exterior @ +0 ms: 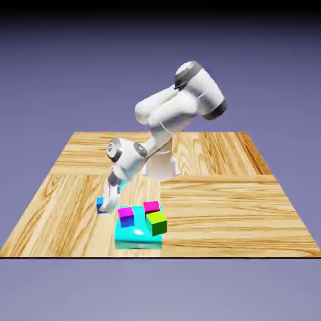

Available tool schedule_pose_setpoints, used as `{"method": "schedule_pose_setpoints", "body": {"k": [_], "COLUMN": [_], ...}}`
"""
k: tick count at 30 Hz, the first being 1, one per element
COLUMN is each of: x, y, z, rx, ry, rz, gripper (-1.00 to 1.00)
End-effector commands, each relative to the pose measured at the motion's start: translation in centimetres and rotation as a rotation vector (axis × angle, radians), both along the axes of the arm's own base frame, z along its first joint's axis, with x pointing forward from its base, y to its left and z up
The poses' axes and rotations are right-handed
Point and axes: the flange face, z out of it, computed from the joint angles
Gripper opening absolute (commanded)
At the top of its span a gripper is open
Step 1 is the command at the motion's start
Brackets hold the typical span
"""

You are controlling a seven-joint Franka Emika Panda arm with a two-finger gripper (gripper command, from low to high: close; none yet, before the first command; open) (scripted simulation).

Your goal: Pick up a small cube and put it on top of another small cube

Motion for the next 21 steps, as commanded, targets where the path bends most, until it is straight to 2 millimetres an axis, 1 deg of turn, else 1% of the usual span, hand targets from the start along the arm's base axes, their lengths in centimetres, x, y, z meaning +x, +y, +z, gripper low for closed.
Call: {"method": "schedule_pose_setpoints", "body": {"k": [1,4,8,13,17,21], "x": [-0.1,-0.7,3.3,7.6,10.2,12.2], "y": [0.3,1.4,3.0,5.9,8.7,11.8], "z": [0.7,2.4,4.5,7.2,9.3,11.2], "rx": [0.001,0.017,-0.039,-0.076,-0.081,-0.068], "ry": [0.001,0.009,-0.034,-0.080,-0.104,-0.110], "rz": [-0.001,-0.005,-0.005,-0.025,-0.052,-0.085], "gripper": [-1.00,-1.00,-1.00,-1.00,-1.00,-1.00]}}
